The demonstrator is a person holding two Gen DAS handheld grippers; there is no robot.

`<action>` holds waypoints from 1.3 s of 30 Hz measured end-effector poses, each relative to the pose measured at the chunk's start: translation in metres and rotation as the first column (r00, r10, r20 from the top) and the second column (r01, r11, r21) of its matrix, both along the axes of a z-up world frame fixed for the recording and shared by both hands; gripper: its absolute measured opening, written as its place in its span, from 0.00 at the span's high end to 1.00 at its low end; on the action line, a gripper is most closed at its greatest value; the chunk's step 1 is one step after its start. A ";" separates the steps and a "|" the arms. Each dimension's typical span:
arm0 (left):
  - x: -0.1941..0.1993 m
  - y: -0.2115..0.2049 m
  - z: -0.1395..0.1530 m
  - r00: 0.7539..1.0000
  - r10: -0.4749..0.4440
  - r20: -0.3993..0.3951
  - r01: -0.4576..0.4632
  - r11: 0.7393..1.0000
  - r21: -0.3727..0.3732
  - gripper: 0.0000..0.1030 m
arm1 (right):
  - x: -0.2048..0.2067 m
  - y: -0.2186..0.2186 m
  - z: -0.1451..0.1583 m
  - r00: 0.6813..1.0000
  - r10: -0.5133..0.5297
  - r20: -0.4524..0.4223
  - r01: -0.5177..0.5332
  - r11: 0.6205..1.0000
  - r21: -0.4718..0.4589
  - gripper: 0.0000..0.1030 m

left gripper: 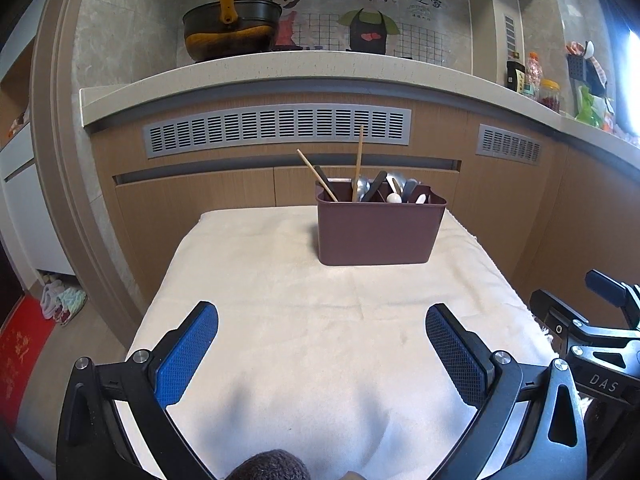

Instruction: Organize utensils

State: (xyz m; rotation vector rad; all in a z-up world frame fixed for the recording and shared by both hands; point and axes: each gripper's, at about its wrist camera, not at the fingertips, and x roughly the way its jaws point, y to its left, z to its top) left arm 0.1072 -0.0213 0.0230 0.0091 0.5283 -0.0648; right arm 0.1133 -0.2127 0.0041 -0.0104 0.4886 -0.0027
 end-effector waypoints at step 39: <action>0.004 -0.001 -0.005 1.000 -0.016 -0.021 0.016 1.000 0.015 0.00 | -0.002 0.001 0.002 1.000 0.015 0.004 -0.015 1.000 -0.003 0.00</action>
